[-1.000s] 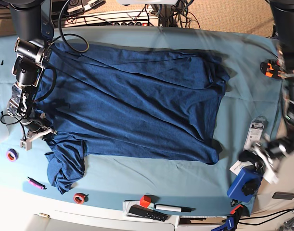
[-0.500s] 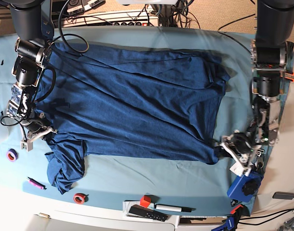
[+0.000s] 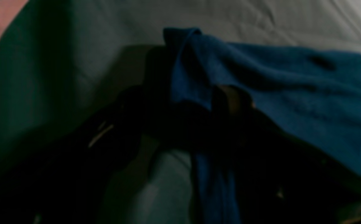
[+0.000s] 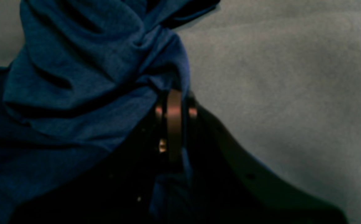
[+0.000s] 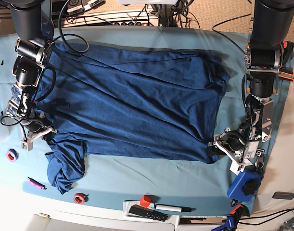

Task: Layout the t-shirt on the table in an organized manner, then fold the t-shirt properly
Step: 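Fold the held hem side over toward the collar side with the left gripper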

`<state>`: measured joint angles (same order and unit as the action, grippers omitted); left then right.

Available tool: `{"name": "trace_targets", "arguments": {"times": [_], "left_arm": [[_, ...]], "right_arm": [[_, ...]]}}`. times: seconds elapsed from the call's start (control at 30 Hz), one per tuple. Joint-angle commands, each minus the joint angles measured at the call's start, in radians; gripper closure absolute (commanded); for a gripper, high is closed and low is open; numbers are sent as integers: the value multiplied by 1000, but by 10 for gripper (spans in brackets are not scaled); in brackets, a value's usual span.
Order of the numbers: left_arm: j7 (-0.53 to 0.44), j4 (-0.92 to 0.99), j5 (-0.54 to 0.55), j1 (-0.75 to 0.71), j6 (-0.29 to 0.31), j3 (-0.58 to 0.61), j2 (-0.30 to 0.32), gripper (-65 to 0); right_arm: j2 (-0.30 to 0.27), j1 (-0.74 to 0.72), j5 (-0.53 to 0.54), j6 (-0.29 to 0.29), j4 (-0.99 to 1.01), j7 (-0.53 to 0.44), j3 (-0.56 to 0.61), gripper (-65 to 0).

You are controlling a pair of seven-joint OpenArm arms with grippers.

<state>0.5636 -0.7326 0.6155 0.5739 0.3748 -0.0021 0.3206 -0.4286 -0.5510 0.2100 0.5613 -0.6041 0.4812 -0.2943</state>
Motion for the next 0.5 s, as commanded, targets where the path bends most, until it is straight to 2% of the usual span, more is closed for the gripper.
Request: {"name": "trace_targets", "arguments": {"times": [0.0,0.37,0.47], "left_arm": [[19,-6,3,22,11,-3,-1,-348],[26,-6,15,29,43,-3,-74,-345],[16,-6,5,40,43,-3,-71,-316]], "right_arm": [[-18,-25,6,3,-18,-10,-2,0],[-17,-25,6,3,-18,-10,-2,0],[-17,-25,6,3,-18,-10,-2,0]]}}
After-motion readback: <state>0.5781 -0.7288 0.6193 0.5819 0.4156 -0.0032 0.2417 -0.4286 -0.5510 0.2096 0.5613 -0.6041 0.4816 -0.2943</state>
